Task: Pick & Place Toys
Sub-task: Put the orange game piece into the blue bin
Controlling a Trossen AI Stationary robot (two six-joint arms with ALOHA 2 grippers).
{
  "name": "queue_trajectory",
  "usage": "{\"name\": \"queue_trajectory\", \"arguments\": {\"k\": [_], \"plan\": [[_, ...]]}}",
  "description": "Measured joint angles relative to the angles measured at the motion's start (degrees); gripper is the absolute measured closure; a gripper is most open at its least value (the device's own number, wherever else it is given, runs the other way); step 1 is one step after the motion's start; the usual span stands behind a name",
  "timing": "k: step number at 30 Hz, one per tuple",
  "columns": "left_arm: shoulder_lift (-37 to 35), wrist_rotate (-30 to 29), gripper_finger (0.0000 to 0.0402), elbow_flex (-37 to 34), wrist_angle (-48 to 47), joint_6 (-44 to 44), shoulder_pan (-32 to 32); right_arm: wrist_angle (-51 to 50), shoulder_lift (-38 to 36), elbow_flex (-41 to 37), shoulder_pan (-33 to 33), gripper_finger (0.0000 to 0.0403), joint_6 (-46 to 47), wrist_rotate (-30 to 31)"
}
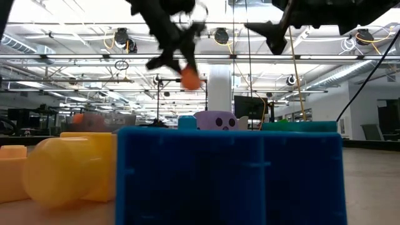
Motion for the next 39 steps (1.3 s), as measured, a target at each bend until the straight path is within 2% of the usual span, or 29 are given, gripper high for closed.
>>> {"name": "queue_trajectory", "arguments": {"k": [3,8,12,19,22,29,33,39], "plan": [[-4.1,0.8,0.0263,0.0,8.8,0.6,-0.9,0.6,0.0,0.0,-0.4,0.0106,-1.4,5.4],[-6.8,4.1,0.0261,0.0,23.5,1.7,-2.7,3.7,0.0,0.0,-2.8,0.0106,-2.4,5.2],[-6.7,4.0,0.0264,0.0,29.9,1.6,-4.6,6.6,0.0,0.0,-5.6,0.0106,-0.2,5.2],[-6.3,3.1,0.0259,0.0,35.9,1.7,-6.2,12.9,0.0,0.0,-9.1,0.0106,5.0,5.0],[-5.5,3.2,0.0263,0.0,38.6,1.9,-6.7,16.4,0.0,0.0,-10.0,0.0106,7.2,2.1],[-3.0,5.9,0.0257,0.0,46.9,1.8,-6.7,19.4,1.6,0.0,-10.3,0.0106,10.2,0.1],[-1.8,6.8,0.0263,0.0,47.4,1.0,-6.8,23.8,3.5,0.0,-10.3,0.0107,12.1,-2.5],[-1.7,8.4,0.0252,0.0,48.0,1.2,-7.3,26.9,4.6,0.0,-10.0,0.013,12.9,-2.9]]}}
